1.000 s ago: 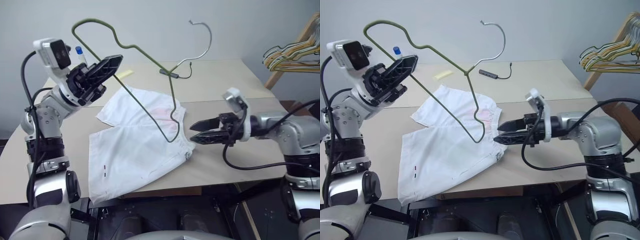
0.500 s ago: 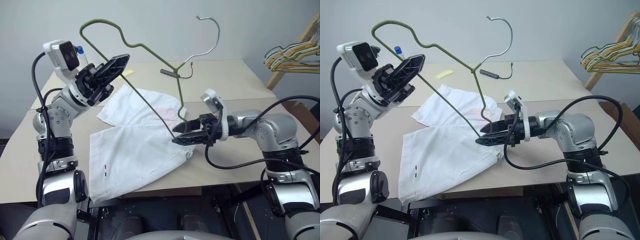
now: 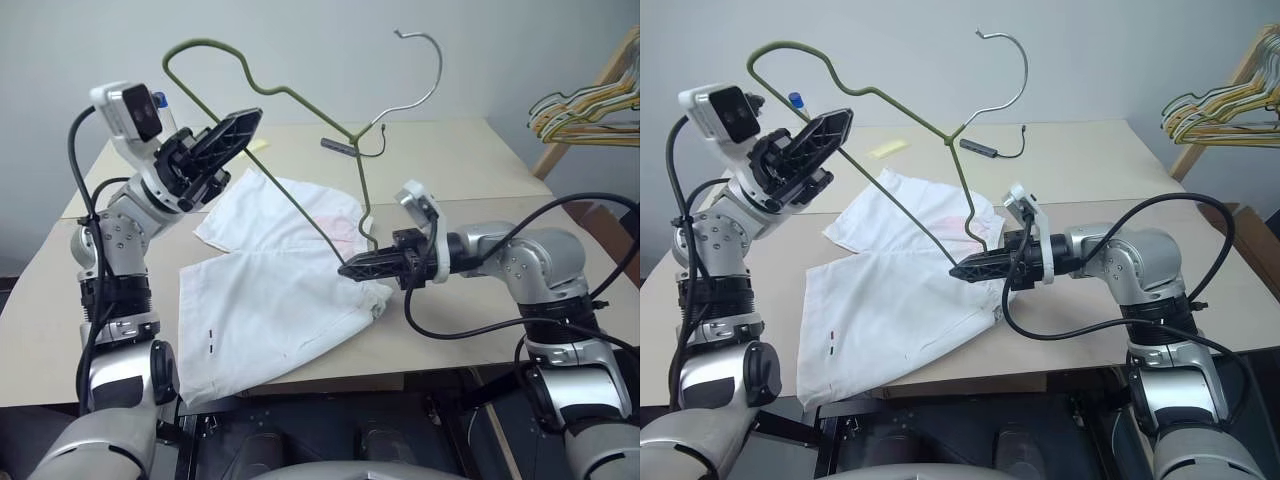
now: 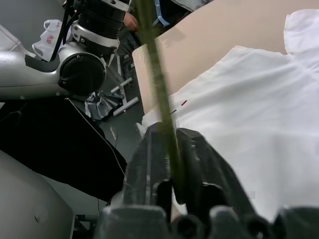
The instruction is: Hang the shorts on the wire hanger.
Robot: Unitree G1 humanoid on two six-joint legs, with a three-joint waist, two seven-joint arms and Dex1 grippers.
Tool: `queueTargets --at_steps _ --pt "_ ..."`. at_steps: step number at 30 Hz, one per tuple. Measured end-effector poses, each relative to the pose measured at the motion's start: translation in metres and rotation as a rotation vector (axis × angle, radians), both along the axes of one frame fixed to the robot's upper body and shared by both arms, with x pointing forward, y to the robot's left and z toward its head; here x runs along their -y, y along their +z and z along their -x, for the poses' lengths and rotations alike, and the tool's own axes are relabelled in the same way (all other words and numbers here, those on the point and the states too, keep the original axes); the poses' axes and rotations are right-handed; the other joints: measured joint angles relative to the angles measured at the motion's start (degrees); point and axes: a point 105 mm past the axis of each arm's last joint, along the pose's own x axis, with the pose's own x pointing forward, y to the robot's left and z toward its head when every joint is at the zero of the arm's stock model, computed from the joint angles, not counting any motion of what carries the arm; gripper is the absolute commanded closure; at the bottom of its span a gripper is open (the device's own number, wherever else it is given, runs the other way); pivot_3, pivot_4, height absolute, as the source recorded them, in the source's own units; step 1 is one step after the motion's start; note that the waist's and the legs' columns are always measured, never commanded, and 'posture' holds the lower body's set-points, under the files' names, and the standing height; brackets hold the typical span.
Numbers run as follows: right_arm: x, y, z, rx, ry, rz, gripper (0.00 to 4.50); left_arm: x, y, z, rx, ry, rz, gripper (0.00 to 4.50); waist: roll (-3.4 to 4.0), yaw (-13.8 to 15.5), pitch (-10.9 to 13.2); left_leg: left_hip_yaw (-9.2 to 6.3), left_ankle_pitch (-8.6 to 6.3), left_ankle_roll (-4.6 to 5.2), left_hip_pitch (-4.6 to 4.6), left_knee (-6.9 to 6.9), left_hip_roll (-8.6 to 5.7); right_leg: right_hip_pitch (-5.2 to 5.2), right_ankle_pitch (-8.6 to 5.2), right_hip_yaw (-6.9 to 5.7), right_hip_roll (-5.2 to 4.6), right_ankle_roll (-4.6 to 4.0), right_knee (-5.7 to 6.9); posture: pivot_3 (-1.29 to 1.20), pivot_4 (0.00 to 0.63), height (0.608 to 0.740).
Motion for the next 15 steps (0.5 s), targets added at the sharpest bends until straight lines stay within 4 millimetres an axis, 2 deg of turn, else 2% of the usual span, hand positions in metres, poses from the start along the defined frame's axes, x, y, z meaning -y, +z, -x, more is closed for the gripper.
queueTargets --at_steps 3,9,12,15 --pt "0.000 0.000 0.000 -0.001 0.002 -0.001 4.47 -0.001 -0.002 0.000 0.018 0.008 0.023 4.50 0.00 -0.02 0.00 0.02 0.00 0.00 0.00 0.00 0.00 0.00 0.00 0.00 0.00 0.00 0.00 0.00 0.000 0.740" --pt "0.000 -0.001 -0.002 0.000 -0.012 0.007 4.50 0.000 -0.013 -0.009 0.025 0.108 -0.026 2.76 0.00 0.04 0.00 0.04 0.00 0.00 0.00 0.00 -0.01 0.00 0.00 0.00 -0.01 0.00 0.00 -0.01 0.000 0.740" --pt "0.004 0.001 -0.007 0.003 -0.057 -0.003 4.50 0.006 -0.028 -0.028 -0.032 0.231 -0.093 1.77 0.00 0.33 0.00 0.04 0.00 0.00 0.00 0.01 -0.03 0.02 0.01 -0.01 -0.03 0.01 -0.01 -0.01 0.000 0.740" --pt "0.013 -0.001 -0.017 -0.018 -0.134 0.001 4.50 0.003 -0.055 -0.057 -0.112 0.416 -0.216 0.82 -0.01 0.25 0.00 0.05 0.00 0.00 0.00 0.00 -0.03 0.02 0.02 -0.03 -0.01 0.00 -0.03 -0.02 0.000 0.740"
